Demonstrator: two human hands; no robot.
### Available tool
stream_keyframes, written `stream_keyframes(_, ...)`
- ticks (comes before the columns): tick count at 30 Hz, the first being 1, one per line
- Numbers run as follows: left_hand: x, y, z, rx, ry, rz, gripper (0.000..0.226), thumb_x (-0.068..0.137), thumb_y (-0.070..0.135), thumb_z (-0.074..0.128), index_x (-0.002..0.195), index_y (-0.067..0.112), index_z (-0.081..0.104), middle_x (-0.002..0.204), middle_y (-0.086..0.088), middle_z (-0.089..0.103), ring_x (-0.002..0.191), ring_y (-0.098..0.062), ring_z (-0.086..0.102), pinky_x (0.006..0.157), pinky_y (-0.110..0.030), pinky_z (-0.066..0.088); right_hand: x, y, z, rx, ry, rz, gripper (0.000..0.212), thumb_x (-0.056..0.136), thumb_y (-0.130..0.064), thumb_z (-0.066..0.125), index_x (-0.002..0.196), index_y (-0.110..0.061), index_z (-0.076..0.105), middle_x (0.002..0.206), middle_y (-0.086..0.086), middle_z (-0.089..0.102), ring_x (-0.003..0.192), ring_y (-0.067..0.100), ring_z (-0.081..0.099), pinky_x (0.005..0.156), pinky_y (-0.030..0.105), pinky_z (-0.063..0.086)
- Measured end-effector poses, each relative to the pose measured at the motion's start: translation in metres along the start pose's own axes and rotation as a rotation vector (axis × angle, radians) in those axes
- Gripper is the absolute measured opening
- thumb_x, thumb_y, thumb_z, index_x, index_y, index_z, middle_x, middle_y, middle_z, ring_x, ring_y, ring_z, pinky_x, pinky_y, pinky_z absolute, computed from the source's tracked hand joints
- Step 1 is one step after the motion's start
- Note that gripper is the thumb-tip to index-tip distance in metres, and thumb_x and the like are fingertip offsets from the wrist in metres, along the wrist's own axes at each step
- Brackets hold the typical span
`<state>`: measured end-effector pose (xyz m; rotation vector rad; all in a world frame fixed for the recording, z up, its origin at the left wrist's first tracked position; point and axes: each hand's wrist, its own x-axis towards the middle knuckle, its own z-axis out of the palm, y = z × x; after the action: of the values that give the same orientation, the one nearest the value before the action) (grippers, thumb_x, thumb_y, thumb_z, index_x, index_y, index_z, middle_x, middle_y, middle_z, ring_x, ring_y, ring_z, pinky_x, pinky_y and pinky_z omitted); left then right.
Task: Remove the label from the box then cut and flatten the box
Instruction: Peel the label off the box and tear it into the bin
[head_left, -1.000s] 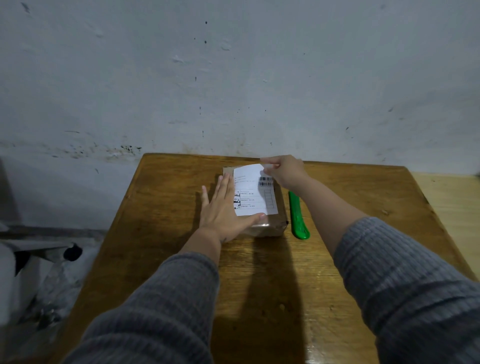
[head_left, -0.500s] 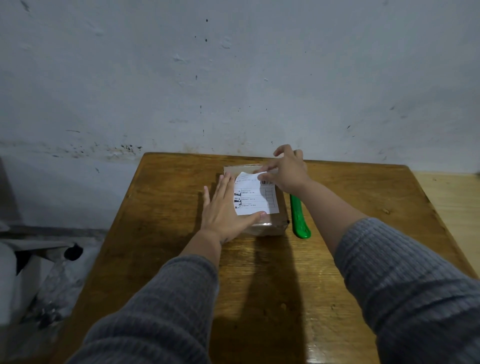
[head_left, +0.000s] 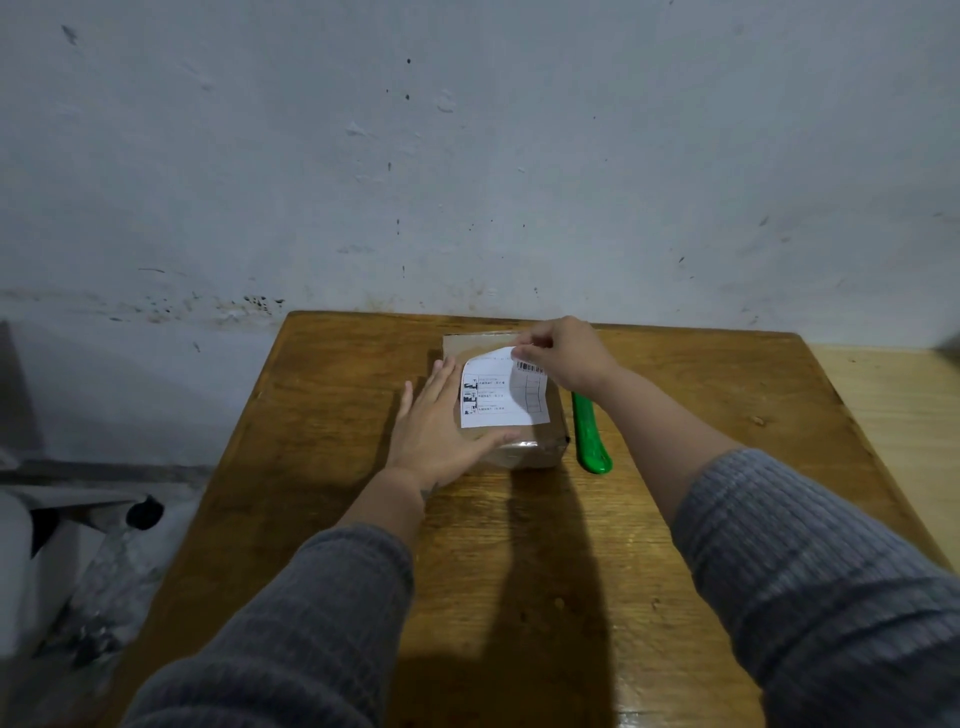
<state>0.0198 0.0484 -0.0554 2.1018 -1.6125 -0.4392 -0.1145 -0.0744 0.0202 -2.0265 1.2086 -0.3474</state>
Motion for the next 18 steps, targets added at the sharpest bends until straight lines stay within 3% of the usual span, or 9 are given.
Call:
stream_keyframes(6,-0.004,-0.005,-0.007,0.086,-0.054,0.044,0.116,0.064,0.089,0.047,0.153,0.027,0.005,0.161,0.007,0.002,0.147,-0.008,-0.003,0.118,-0.044,-0.010,-0.007,-0.009,0.004,0.008,0.063,0.005,0.014,0.091,-0.021,0.059,0.088,-0.014,0.070,0.090,0.000,0.065,0.083,0.011,0.057,0.067,0.021,0.040)
stream_keyframes(13,-0.006,0.005,-0.012,0.102,-0.101,-0.032,0.116,0.066,0.083,0.052,0.153,0.021,0.006,0.161,0.004,0.003,0.147,-0.012,0.000,0.119,-0.043,-0.007,-0.022,-0.022,-0.034,0.062,0.151,0.013,0.012,0.090,-0.020,0.058,0.083,-0.015,0.067,0.088,0.001,0.065,0.082,0.014,0.055,0.055,0.019,0.039)
stream_keyframes(15,-0.006,0.015,-0.015,-0.032,0.025,-0.050,0.102,0.070,0.076,0.057,0.150,0.023,0.021,0.158,0.004,0.021,0.146,-0.015,0.015,0.120,-0.044,0.006,-0.027,-0.020,-0.037,0.085,0.166,0.021,0.012,0.089,-0.022,0.059,0.086,-0.016,0.069,0.088,0.001,0.065,0.083,0.014,0.055,0.057,0.022,0.041)
stream_keyframes(18,-0.001,0.039,-0.026,-0.086,0.383,0.109,0.058,0.086,0.051,0.060,0.134,0.022,0.045,0.138,0.004,0.047,0.129,-0.013,0.040,0.110,-0.038,0.031,-0.033,-0.014,-0.035,0.117,0.231,0.047,0.016,0.088,-0.023,0.061,0.093,-0.013,0.072,0.089,0.001,0.066,0.086,0.015,0.056,0.068,0.026,0.041)
